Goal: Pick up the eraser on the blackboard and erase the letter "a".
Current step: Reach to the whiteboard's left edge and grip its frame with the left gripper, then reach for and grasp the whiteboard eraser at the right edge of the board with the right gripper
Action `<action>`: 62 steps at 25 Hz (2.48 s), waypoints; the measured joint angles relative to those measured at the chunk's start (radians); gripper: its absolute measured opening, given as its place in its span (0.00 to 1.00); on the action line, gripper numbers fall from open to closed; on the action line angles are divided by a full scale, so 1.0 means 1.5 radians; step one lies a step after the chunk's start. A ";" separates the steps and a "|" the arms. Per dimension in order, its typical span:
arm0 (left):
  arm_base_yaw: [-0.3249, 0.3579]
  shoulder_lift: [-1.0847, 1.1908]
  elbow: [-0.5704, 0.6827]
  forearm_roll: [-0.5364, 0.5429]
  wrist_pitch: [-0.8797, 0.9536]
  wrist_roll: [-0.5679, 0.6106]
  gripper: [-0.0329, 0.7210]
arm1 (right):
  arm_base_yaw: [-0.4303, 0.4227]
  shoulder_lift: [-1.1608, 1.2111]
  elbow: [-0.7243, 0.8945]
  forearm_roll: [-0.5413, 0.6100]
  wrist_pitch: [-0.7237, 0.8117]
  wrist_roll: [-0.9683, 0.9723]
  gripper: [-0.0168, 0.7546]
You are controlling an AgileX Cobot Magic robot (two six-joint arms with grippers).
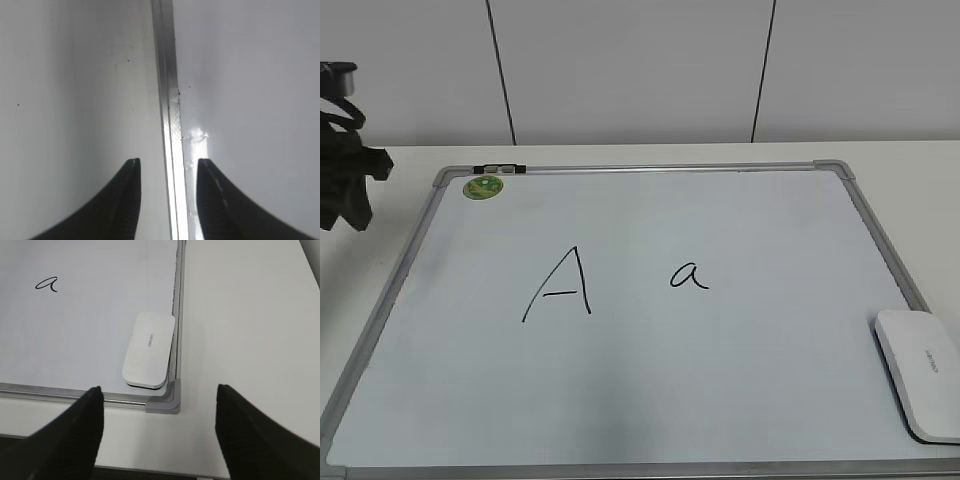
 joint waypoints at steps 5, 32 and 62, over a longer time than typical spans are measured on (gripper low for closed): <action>0.000 0.086 -0.052 -0.001 0.000 -0.003 0.42 | 0.000 0.000 0.000 -0.002 0.000 0.000 0.70; 0.005 0.234 -0.099 0.025 0.011 -0.041 0.42 | 0.000 0.000 0.000 -0.003 0.000 -0.002 0.70; 0.005 0.236 -0.102 0.005 0.011 -0.043 0.09 | 0.001 0.438 -0.136 0.017 -0.019 -0.002 0.70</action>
